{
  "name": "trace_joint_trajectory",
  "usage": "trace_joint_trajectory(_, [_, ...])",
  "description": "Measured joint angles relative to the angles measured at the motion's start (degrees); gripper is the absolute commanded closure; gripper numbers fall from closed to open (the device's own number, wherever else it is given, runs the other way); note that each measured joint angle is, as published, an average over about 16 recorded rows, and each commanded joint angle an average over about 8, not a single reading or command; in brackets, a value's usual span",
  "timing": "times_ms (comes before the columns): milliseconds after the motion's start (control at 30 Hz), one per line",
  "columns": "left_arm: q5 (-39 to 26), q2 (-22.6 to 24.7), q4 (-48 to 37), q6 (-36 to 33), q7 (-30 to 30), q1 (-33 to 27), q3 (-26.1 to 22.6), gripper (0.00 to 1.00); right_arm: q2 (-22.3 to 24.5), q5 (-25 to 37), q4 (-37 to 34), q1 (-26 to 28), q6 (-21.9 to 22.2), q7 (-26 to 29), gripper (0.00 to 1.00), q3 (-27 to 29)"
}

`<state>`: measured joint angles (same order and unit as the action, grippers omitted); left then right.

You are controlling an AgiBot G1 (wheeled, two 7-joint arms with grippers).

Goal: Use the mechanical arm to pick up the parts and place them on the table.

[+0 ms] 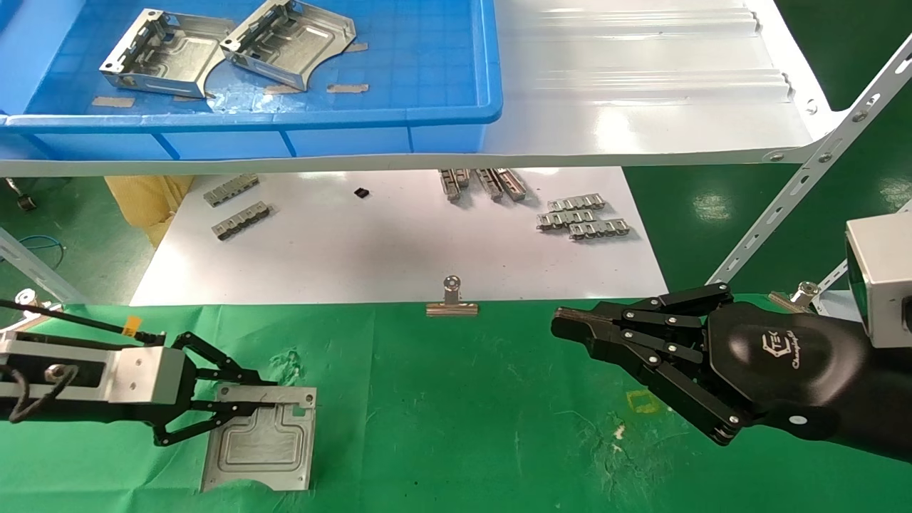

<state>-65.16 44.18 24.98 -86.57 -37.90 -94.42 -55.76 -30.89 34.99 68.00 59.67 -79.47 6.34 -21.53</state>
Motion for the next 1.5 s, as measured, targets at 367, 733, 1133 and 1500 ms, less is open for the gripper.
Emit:
trace_joint_trajectory(367, [-2.1, 2.2, -4.7, 2.2, -3.9, -0.3, -0.9, 0.24, 0.0, 0.0, 0.0, 0.0, 0.0, 0.0, 1.00, 0.0])
trace_joint_trajectory(733, [-1.9, 3.1, -7.6, 1.6, -4.8, -1.4, -0.7, 0.00, 0.0, 0.0, 0.0, 0.0, 0.0, 0.0, 1.00, 0.0])
trace_joint_trajectory(1133, [4.3, 1.8, -5.5, -3.9, 1.6, -2.4, 1.5, 0.00, 0.0, 0.0, 0.0, 0.0, 0.0, 0.0, 1.00, 0.0])
trace_joint_trajectory(1500, [8.5, 0.3, 1.7, -4.7, 10.3, 1.8, 6.5, 0.00, 0.0, 0.0, 0.0, 0.0, 0.0, 0.0, 0.18, 0.0])
